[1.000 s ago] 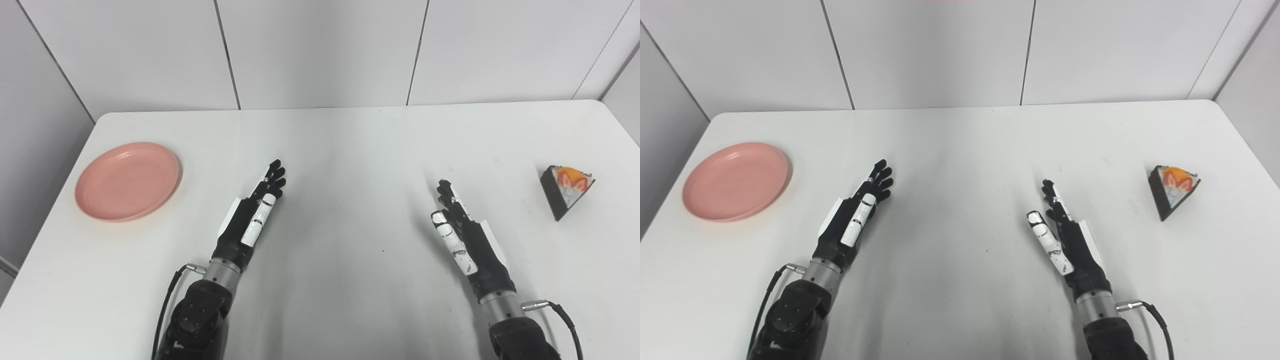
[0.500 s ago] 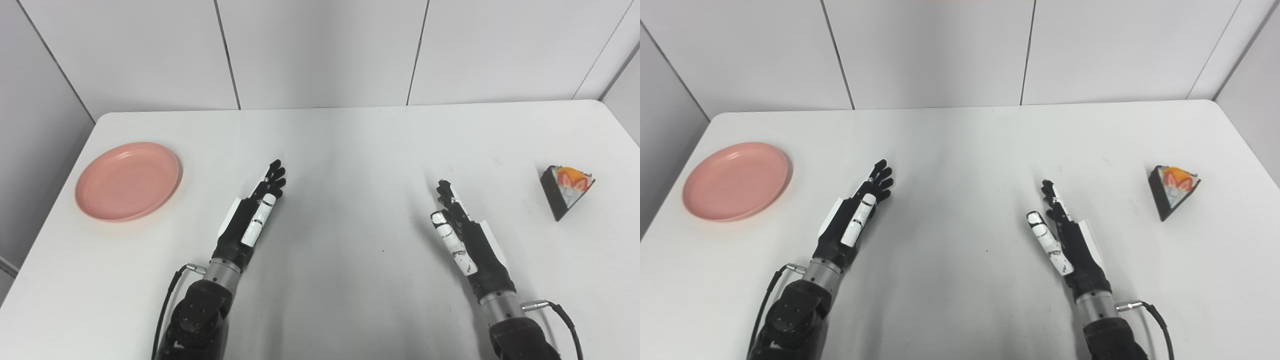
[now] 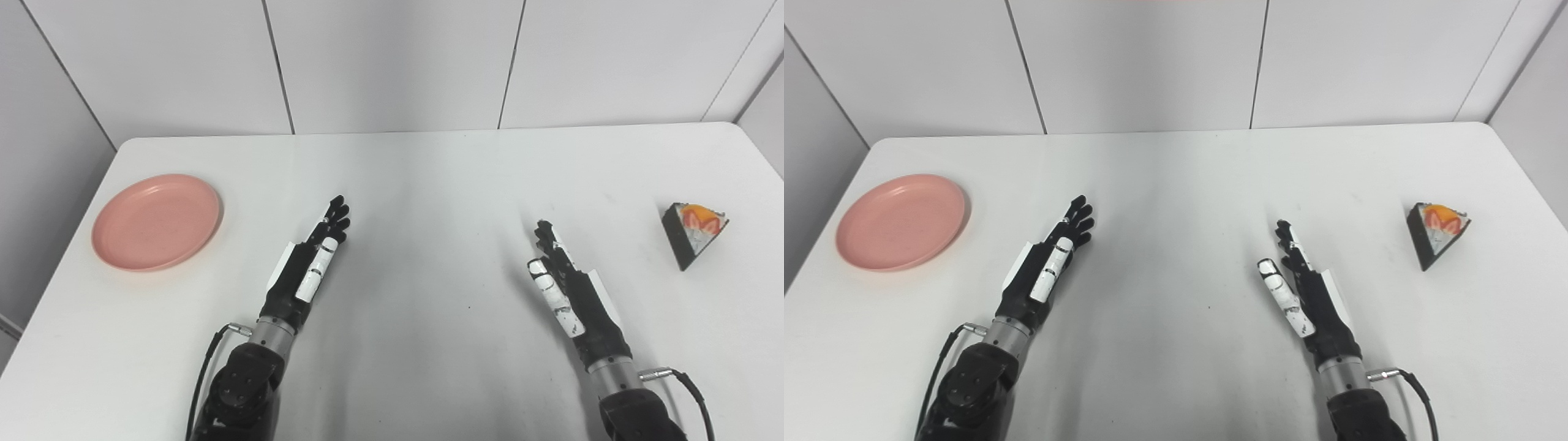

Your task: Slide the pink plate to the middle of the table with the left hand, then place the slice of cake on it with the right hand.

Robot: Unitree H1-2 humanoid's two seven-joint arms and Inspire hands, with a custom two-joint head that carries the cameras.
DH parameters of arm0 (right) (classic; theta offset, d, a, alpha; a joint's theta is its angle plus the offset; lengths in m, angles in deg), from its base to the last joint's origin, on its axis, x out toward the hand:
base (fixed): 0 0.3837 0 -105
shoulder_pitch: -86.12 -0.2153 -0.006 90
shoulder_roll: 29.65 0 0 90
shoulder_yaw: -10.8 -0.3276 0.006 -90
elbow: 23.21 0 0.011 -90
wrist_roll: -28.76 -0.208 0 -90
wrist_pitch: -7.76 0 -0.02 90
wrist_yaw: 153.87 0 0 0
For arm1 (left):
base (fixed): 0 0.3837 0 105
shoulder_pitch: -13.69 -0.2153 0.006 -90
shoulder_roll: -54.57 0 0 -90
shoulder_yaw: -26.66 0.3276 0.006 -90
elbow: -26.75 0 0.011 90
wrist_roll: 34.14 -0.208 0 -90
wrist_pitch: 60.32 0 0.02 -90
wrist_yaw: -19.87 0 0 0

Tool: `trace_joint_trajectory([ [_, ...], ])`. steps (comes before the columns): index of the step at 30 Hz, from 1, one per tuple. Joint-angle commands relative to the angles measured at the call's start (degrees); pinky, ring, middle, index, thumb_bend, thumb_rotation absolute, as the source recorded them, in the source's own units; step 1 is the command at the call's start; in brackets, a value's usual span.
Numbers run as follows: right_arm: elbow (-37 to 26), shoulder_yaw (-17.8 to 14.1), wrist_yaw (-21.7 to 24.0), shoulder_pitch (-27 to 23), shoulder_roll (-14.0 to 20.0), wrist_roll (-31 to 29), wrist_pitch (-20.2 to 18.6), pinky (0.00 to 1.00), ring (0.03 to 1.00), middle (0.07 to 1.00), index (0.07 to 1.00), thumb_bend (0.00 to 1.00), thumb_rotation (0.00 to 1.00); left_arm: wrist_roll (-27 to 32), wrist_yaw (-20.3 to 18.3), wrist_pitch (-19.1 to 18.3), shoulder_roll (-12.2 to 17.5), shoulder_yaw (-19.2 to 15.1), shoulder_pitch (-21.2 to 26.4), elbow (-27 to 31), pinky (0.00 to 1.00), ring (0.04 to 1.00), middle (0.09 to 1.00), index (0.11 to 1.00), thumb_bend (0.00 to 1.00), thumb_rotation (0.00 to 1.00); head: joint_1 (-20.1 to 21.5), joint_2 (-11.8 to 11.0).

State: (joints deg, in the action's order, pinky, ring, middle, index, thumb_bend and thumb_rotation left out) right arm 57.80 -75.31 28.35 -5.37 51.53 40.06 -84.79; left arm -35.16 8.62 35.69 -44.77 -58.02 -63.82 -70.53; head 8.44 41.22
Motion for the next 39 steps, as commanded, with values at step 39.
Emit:
trace_joint_trajectory([
  [39,-1.8,0.2,0.1,-0.1,0.2,1.2,0.1,0.93,0.957,0.964,0.973,0.40,1.00,-0.1,0.0,0.3,0.0,0.6,-2.1,-1.2,0.94,0.958,0.973,0.976,0.41,1.00,0.1,-0.1],
])
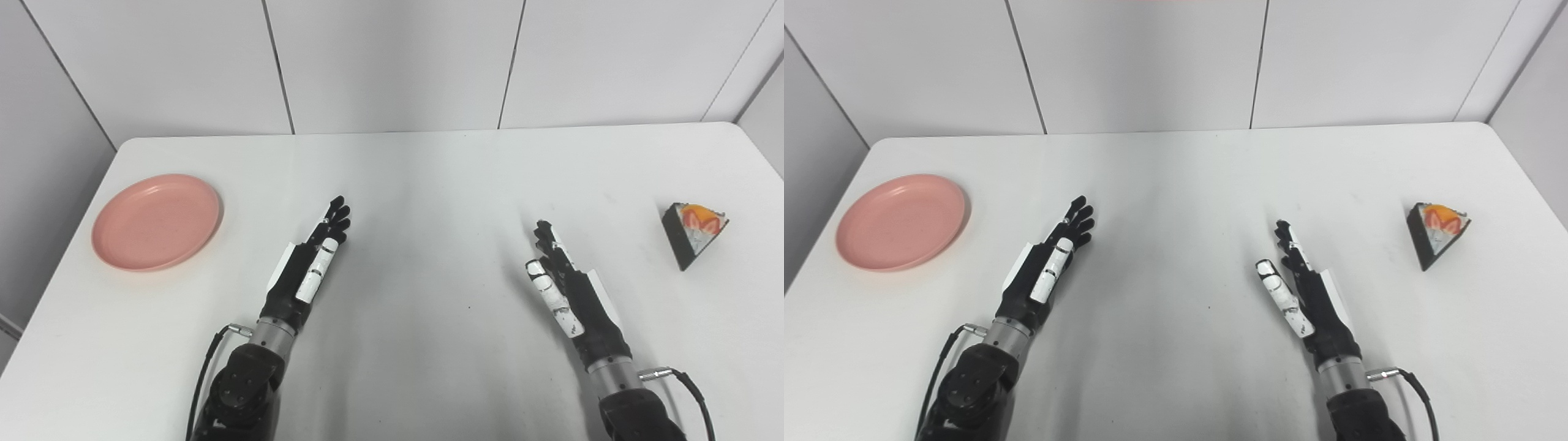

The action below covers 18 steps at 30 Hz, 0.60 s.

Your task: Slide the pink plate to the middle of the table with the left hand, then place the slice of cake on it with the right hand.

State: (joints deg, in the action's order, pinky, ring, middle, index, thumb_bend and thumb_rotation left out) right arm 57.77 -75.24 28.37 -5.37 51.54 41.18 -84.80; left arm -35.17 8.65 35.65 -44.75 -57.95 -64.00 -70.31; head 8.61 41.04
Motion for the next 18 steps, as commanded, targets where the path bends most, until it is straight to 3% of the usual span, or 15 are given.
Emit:
trace_joint_trajectory([
  [1,-1.7,0.1,0.2,-0.2,0.2,-0.1,0.1,0.93,0.957,0.964,0.973,0.40,1.00,0.0,-0.1,0.4,0.0,0.5,-1.9,-1.5,0.94,0.958,0.973,0.976,0.41,1.00,-0.1,0.1],
  [18,-1.8,0.1,0.3,-0.2,0.2,-0.2,-0.1,0.94,0.960,0.966,0.977,0.39,1.00,0.1,-0.2,-0.4,0.0,0.5,-2.1,-0.9,0.94,0.959,0.974,0.978,0.40,1.00,-0.1,0.2],
])
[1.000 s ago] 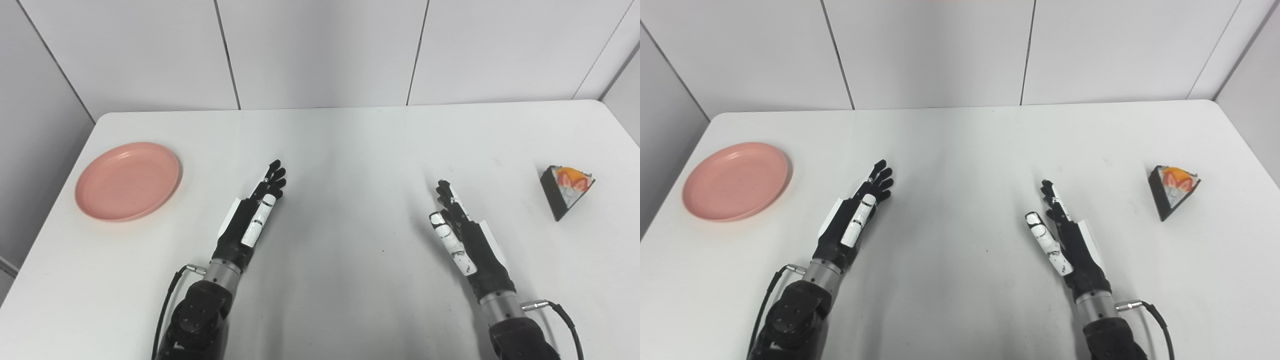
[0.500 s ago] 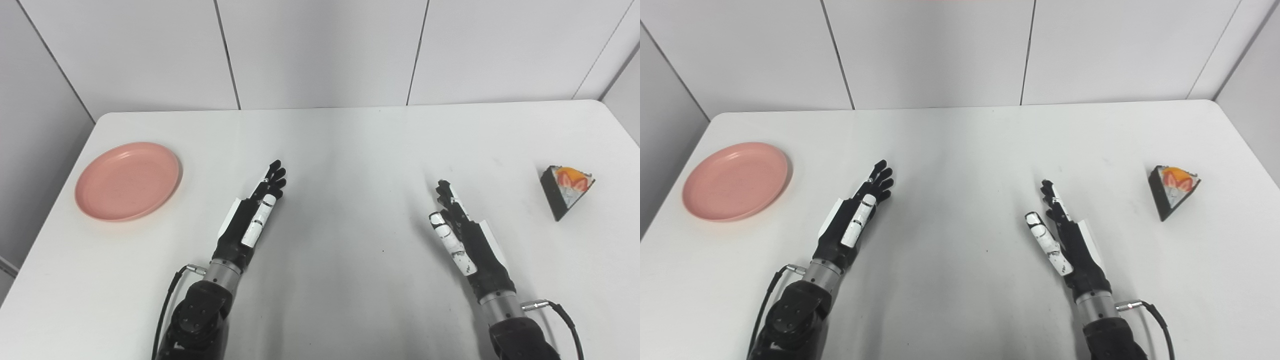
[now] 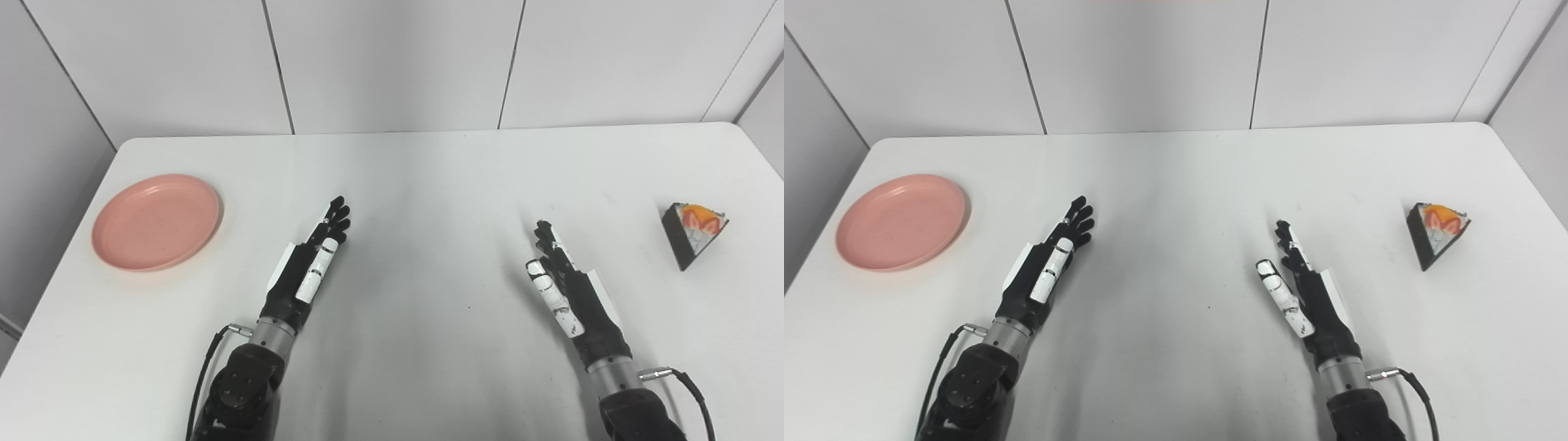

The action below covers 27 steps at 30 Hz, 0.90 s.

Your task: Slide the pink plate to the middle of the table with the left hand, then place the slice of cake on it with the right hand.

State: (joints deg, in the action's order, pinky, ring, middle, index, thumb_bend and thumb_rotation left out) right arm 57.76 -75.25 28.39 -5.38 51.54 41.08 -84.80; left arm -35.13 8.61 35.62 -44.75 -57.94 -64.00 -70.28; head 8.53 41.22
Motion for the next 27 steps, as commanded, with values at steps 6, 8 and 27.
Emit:
trace_joint_trajectory([
  [6,-1.9,0.0,0.4,-0.2,0.2,-0.3,-0.2,0.94,0.963,0.967,0.978,0.39,1.00,-0.1,-0.1,-0.1,0.0,0.6,-2.1,-1.0,0.94,0.957,0.973,0.977,0.40,1.00,-0.1,0.1],
  [8,-1.8,0.0,0.4,-0.2,0.2,-0.3,-0.2,0.94,0.964,0.968,0.979,0.38,1.00,-0.1,-0.2,0.0,0.1,0.6,-2.0,-1.1,0.94,0.958,0.975,0.978,0.40,1.00,-0.1,0.1],
  [27,2.8,-2.1,1.8,1.1,4.9,-4.0,5.9,0.94,0.969,0.983,0.988,0.42,1.00,-4.9,3.5,2.7,-4.7,3.5,-2.0,-5.6,0.96,0.972,0.987,0.983,0.40,1.00,-20.7,-9.2],
])
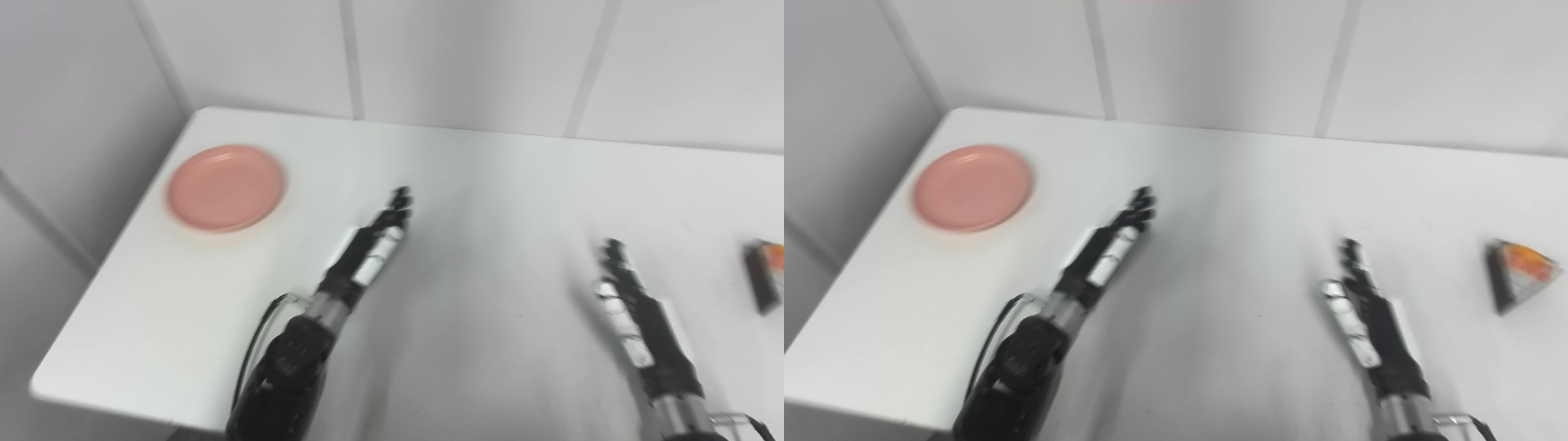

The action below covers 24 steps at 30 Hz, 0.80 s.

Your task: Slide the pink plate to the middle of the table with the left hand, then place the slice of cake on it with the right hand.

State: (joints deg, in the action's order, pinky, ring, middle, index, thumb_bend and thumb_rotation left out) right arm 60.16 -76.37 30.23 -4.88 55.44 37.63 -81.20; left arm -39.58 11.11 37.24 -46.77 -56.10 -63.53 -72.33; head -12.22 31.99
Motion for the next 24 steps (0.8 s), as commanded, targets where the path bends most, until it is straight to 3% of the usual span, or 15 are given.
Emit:
trace_joint_trajectory([
  [1,1.3,-1.2,0.1,0.6,1.5,-1.0,3.6,0.95,0.973,0.985,0.988,0.41,1.00,-0.8,1.4,0.9,-3.2,1.9,-2.4,-3.9,0.96,0.975,0.986,0.981,0.40,1.00,-2.5,-1.4],
  [5,3.8,-2.2,0.7,0.6,2.1,-3.4,6.3,0.97,0.981,0.986,0.988,0.39,1.00,-2.6,3.0,1.5,-4.9,2.6,-2.2,-5.7,0.96,0.975,0.981,0.975,0.42,1.00,-6.0,-3.5],
  [10,4.7,-2.7,0.5,0.6,2.3,-3.4,6.9,0.99,0.979,0.985,0.993,0.38,1.00,-3.2,3.1,2.4,-5.9,2.6,-2.0,-7.0,0.97,0.981,0.985,0.978,0.42,1.00,-7.0,-4.5],
  [19,3.0,-2.5,0.3,1.2,1.4,-2.9,5.5,0.99,0.982,0.986,0.990,0.32,1.00,-2.9,2.7,2.8,-5.7,2.3,-2.3,-7.0,0.96,0.975,0.977,0.976,0.42,1.00,-8.4,-5.3],
  [24,0.4,-2.3,0.3,1.7,0.5,-2.6,2.1,1.00,0.981,0.988,0.997,0.35,1.00,-1.6,2.3,0.8,-5.8,1.6,-2.5,-5.6,0.94,0.960,0.966,0.963,0.39,1.00,-8.1,-5.0],
])
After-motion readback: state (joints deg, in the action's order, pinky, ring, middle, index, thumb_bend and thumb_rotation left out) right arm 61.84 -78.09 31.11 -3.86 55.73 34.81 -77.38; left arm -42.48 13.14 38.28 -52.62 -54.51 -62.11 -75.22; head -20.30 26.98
